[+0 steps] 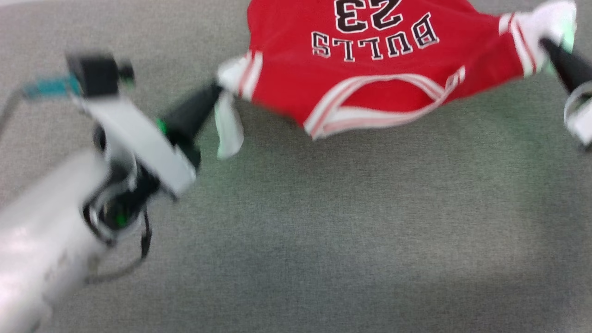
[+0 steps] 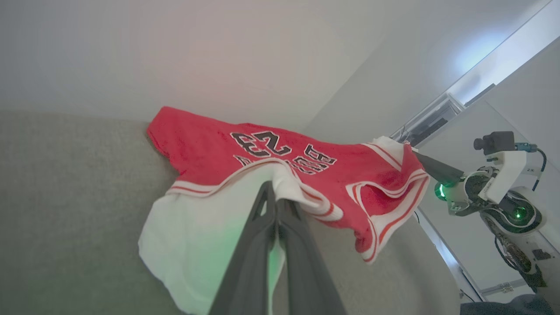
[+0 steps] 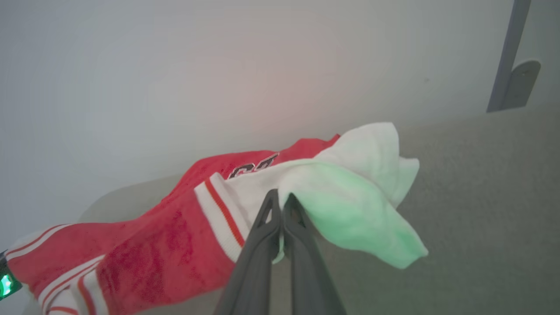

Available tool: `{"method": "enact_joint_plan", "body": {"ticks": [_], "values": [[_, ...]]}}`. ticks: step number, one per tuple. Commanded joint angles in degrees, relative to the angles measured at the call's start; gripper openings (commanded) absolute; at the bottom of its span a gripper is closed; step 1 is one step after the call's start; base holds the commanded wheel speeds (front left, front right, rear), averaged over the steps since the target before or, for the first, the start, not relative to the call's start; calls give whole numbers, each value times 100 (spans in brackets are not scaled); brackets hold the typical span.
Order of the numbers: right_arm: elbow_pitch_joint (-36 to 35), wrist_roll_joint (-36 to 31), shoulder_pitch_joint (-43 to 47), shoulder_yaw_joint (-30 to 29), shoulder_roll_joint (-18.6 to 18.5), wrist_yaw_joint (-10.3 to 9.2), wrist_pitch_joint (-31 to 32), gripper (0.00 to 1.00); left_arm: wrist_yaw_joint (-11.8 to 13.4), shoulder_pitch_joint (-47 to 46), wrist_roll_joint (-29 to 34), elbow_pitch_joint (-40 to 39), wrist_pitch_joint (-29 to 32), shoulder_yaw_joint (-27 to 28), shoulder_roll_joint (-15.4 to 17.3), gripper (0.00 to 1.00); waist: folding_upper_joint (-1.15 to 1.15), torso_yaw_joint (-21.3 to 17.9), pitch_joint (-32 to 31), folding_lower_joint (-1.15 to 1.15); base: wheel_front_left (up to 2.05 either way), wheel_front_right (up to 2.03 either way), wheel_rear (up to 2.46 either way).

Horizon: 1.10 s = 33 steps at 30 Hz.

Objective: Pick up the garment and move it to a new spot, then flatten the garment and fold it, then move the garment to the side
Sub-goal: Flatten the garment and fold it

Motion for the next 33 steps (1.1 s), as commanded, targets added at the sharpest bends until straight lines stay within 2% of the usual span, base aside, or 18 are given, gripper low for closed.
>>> {"method": "enact_joint_plan", "body": {"ticks": [1, 4, 7, 16, 23, 33], "values": [[-177, 69, 329, -71, -100, -8, 62, 0, -14, 265, 25, -165, -32, -99, 102, 0, 0, -44, -75, 0, 0, 0, 0], [-596, 174, 1006, -216, -261, -8, 259, 0, -13, 748, 88, -417, -113, -309, 380, 0, 0, -43, -139, 0, 0, 0, 0], [-954, 240, 1625, -405, -344, -8, 435, 0, -13, 1086, 138, -588, -189, -489, 514, 0, 0, -2, -198, 0, 0, 0, 0], [-1996, 355, 3130, -896, -291, -8, 979, 0, -13, 1716, 375, -906, -315, -933, 861, 0, 0, 55, -290, 0, 0, 0, 0], [-2688, 348, 4060, -1240, -258, -8, 1397, 0, -13, 2153, 460, -1279, -445, -1077, 1204, 0, 0, 69, -301, 0, 0, 0, 0], [-3150, 245, 5009, -1644, -185, -8, 1774, 0, 340, 2847, 549, -2191, -441, -1273, 1632, 0, 0, 53, -283, 0, 0, 0, 0]]}}
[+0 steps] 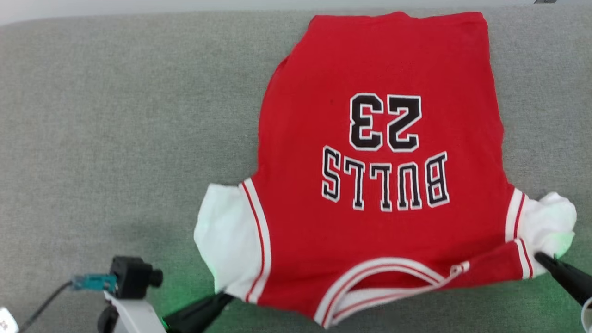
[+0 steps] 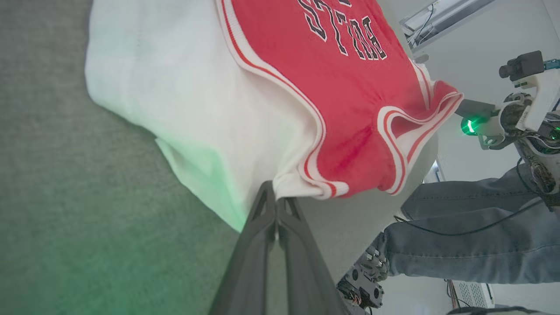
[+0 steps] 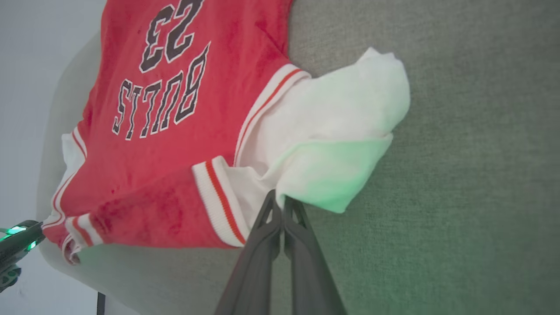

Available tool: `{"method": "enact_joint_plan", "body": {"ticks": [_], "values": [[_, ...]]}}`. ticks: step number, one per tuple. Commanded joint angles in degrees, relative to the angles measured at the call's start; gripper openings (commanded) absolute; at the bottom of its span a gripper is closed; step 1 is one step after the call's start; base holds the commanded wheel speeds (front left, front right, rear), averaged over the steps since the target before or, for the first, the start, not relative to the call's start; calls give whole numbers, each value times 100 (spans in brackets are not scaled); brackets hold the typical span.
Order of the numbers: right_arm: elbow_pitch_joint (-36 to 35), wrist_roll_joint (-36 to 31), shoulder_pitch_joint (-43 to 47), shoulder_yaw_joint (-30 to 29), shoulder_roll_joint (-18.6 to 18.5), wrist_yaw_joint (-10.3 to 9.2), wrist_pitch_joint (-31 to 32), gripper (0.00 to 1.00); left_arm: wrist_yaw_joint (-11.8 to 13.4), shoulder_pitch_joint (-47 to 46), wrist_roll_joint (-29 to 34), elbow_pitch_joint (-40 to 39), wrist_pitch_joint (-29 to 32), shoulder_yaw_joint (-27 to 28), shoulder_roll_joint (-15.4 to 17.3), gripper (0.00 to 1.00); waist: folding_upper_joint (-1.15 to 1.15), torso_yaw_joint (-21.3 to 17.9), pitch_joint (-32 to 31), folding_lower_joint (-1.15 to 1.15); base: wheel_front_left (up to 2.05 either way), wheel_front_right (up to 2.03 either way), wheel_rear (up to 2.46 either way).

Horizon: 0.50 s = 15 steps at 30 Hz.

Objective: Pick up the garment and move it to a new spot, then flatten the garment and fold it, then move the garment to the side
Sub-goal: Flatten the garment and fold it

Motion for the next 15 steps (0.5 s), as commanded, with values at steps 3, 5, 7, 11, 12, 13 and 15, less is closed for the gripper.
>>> {"method": "enact_joint_plan", "body": {"ticks": [3, 5, 7, 11, 12, 13, 15], "values": [[-80, -140, 261, -105, -25, -8, 52, 0, 166, 266, 89, -299, 71, -56, 72, 0, 0, 18, 27, 0, 0, 0, 0], [-109, -158, 339, -144, 2, -8, 76, 0, 237, 312, 128, -393, 58, -65, 66, 0, 0, 30, 49, 0, 0, 0, 0], [-124, -208, 393, -155, -20, -8, 83, 0, 271, 353, 148, -423, 56, -74, 19, 0, 0, 43, 66, 0, 0, 0, 0], [-29, -348, 326, -30, -32, -8, 110, 0, 278, 308, 250, -264, 136, -93, -189, 0, 0, 43, 81, 0, 0, 0, 0], [12, -412, 286, 36, -44, -8, 115, 0, 278, 277, 276, -187, 150, -96, -258, 0, 0, 42, 84, 0, 0, 0, 0], [70, -463, 244, 108, -51, -8, 119, 0, 301, 243, 344, -73, 180, -101, -325, 0, 0, 40, 81, 0, 0, 0, 0], [204, -582, 143, 257, -55, -8, 80, 0, 319, 199, 418, 165, 211, -108, -519, 0, 0, 30, 80, 0, 0, 0, 0]]}}
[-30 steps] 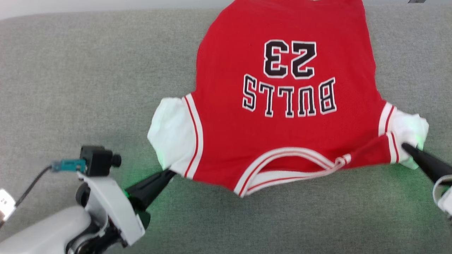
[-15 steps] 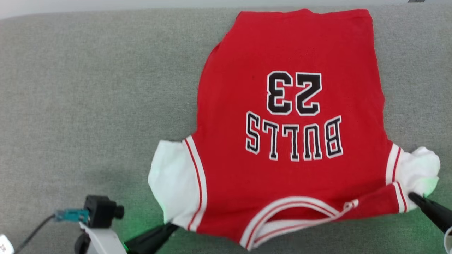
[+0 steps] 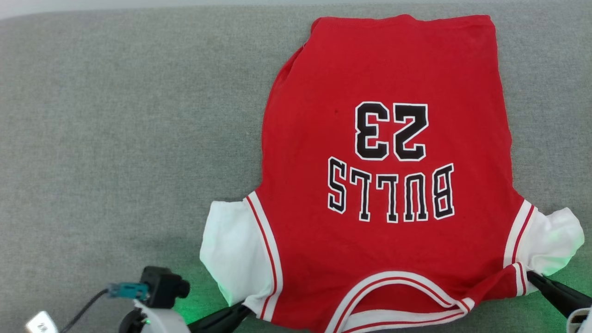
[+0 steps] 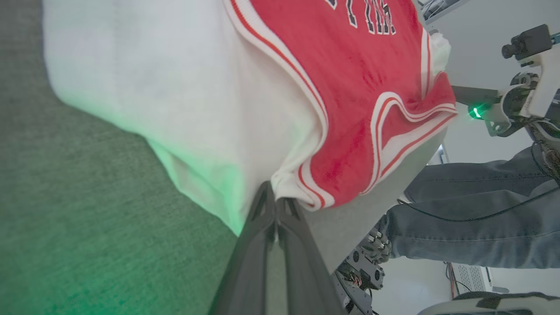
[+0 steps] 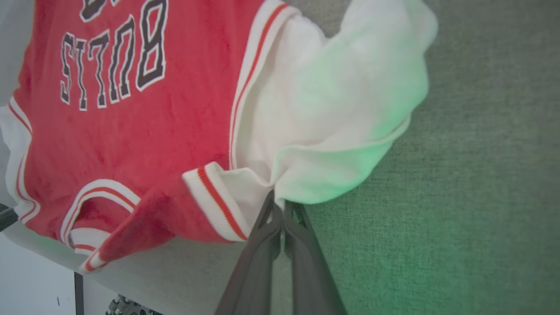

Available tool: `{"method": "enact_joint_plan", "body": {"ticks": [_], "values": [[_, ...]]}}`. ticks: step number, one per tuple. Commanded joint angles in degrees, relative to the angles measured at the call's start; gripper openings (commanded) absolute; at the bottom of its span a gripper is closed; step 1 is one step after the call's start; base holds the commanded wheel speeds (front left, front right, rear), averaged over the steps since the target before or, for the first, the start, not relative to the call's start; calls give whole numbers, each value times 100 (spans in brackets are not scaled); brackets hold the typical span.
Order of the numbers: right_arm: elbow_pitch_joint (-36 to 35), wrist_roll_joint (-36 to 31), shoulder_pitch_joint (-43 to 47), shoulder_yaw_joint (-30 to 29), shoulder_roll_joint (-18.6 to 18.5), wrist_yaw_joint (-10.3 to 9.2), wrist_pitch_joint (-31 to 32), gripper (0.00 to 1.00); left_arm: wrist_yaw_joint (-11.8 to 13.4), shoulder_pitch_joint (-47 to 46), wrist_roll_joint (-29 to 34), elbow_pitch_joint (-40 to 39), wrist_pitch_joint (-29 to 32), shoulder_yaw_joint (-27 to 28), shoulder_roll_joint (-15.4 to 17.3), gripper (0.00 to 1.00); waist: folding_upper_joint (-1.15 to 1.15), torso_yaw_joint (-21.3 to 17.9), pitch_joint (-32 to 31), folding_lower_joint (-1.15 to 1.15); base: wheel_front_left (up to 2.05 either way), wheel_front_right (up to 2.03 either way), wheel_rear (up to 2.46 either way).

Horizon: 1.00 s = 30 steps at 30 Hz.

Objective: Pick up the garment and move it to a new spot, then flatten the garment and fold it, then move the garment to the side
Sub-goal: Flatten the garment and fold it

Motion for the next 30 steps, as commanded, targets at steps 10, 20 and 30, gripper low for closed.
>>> {"method": "enact_joint_plan", "body": {"ticks": [10, 20, 30], "values": [[846, -676, -497, 753, -174, -13, -553, 44, -228, -76, 185, 1437, 28, -55, -1037, 0, 0, -24, -48, 0, 0, 0, 0], [617, -779, -521, 1054, -610, -9, -832, 100, -381, 59, 190, 1625, -79, -60, -1203, 0, 0, -220, -171, 0, 0, 0, 0], [-897, -55, -141, -167, -1285, -8, -167, 100, -333, 6, 322, 1390, -145, -58, -1248, 0, 0, -169, -79, 0, 0, 0, 0]]}}
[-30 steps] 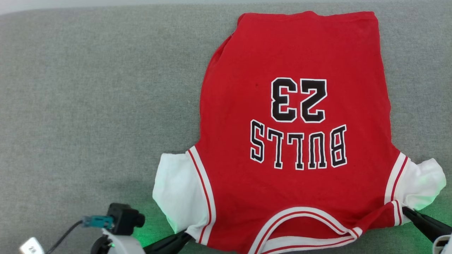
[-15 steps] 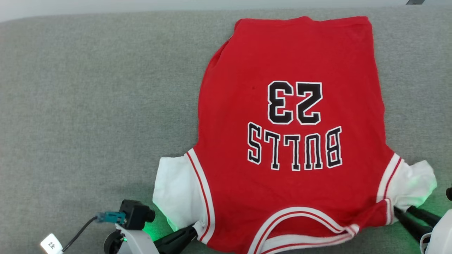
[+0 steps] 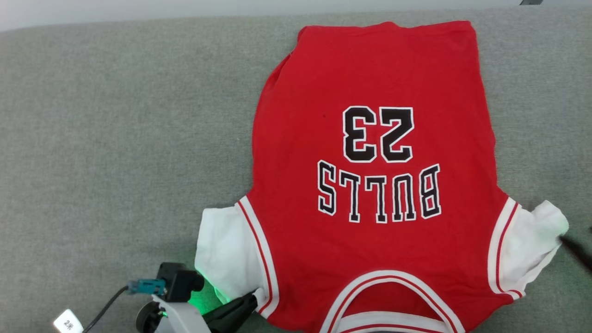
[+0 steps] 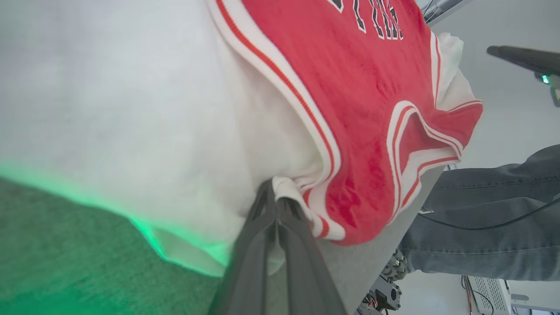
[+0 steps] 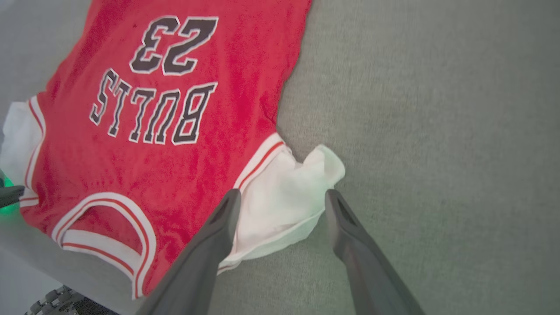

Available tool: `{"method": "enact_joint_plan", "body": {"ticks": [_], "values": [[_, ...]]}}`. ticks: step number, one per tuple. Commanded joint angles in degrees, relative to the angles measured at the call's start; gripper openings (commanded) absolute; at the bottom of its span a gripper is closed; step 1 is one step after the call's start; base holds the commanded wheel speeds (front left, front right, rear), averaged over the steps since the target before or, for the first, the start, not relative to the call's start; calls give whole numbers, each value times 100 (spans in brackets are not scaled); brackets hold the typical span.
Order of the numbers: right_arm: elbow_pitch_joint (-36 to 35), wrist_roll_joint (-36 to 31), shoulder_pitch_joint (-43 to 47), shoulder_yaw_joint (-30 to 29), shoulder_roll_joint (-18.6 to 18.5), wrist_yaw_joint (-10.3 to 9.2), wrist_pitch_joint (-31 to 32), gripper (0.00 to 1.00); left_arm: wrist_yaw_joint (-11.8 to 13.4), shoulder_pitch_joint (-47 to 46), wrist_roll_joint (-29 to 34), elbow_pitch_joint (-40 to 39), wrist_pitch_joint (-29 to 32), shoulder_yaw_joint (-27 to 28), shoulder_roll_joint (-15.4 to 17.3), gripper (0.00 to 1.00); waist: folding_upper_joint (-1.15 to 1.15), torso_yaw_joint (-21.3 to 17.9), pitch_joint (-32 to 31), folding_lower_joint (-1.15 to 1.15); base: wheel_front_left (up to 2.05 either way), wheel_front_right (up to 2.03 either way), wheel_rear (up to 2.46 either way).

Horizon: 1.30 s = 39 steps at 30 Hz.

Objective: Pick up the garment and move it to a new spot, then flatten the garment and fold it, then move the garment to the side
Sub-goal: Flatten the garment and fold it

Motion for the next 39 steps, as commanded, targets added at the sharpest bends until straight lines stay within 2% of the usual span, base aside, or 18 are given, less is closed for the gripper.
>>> {"method": "enact_joint_plan", "body": {"ticks": [1, 4, 6, 10, 17, 20, 23, 27, 32, 39], "values": [[-140, 112, -18, -234, -55, -8, 83, 100, 5, 13, 20, 26, 56, -79, -249, 0, 0, 51, 37, 0, 0, 0, 0], [-358, 157, -321, -645, -253, -8, 321, 100, 9, -78, 105, -37, 81, -78, -321, 0, 0, 183, 106, 0, 0, 0, 0], [-330, 182, -744, -693, -282, -8, 447, 100, -12, -168, 155, -55, 85, -70, -381, 0, 0, 285, 169, 0, 0, 0, 0], [150, 44, -2057, -272, -216, -8, 679, 100, -44, -355, 258, -46, 127, -48, -506, 0, 0, 510, 337, 0, 0, 0, 0], [1985, -707, -4670, 855, 221, -8, 1157, 100, -68, -579, 421, -38, 113, -16, -623, 0, 0, 927, 757, 0, 0, 0, 0], [2790, -1084, -5508, 1208, 257, -8, 1393, 100, -74, -654, 488, -63, 118, -14, -669, 0, 0, 1104, 1014, 0, 0, 0, 0], [3516, -1406, -6198, 1432, 128, -8, 1583, 100, -87, -768, 570, -50, 158, -18, -745, 0, 0, 1295, 1279, 0, 0, 0, 0], [4398, -1760, -6881, 1554, 28, -8, 1631, 100, -104, -887, 634, 34, 174, -16, -805, 0, 0, 1478, 1567, 0, 0, 0, 0], [5241, -1935, -7427, 1662, 178, -9, 1704, 100, -98, -953, 659, 168, 177, -28, -818, 0, 0, 1568, 1817, 0, 0, 0, 0], [5875, -1801, -7715, 2021, 457, -8, 2130, 100, -115, -1069, 655, 316, 182, -7, -880, 0, 0, 1540, 1969, 0, 0, 0, 0]]}}
